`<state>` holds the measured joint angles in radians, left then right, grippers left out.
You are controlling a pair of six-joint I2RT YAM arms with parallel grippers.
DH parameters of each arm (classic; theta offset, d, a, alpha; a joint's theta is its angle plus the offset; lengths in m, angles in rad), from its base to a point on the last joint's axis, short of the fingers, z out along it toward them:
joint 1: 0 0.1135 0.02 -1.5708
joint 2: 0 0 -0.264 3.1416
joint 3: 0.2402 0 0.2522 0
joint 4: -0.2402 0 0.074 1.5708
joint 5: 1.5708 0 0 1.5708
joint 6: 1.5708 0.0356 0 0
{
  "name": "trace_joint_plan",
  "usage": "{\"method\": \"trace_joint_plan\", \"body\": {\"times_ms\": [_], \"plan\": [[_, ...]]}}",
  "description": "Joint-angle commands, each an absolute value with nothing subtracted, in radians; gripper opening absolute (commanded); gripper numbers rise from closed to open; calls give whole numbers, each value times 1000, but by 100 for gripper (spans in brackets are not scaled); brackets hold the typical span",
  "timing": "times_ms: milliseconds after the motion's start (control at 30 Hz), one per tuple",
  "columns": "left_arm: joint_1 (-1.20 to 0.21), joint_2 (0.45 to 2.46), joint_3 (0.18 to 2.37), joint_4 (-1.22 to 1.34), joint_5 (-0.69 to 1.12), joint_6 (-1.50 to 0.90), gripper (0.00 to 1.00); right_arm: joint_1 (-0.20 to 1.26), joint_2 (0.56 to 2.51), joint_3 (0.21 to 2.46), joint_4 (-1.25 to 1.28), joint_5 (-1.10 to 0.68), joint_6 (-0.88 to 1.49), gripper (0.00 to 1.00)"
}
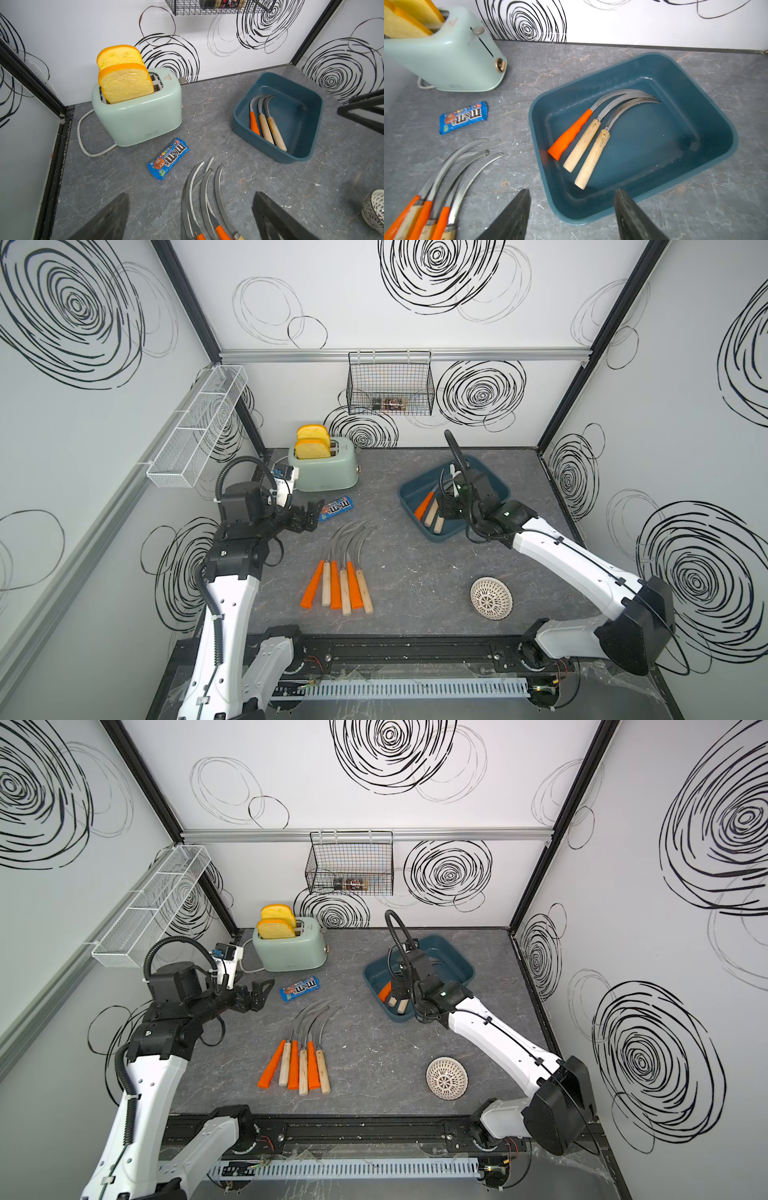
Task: Put small sickles into storage boxes
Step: Place the sickle in the storage box, then pick up the sickle at the center of the board.
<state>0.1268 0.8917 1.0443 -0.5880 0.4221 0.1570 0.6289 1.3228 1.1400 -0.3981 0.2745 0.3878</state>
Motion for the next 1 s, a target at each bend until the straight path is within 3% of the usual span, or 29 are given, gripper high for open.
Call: {"method": "trace_joint_plan", "body": {"times_ms": [0, 233, 300, 333, 433, 700, 967], "plan": [[121, 874, 1030, -583, 408, 167, 96, 504, 1278, 1092, -318, 149, 412, 66], [121, 878, 1035, -590, 417, 164, 96, 473, 1258, 1111, -342, 246, 374, 70], [121, 880, 1035, -586, 416, 162, 96, 486, 1266, 1121, -346, 282, 363, 84], [121, 881, 1036, -583, 417, 160, 96, 488, 1273, 1126, -346, 275, 354, 99], [122, 879, 1030, -580, 419, 156, 96, 450, 1290, 1101, -346, 268, 431, 98], [121, 863, 1009, -586, 418, 165, 96, 396, 1324, 1051, -282, 8, 391, 98], [122, 832, 950, -596, 408, 160, 96, 571, 1337, 1082, -360, 41, 333, 94]]}}
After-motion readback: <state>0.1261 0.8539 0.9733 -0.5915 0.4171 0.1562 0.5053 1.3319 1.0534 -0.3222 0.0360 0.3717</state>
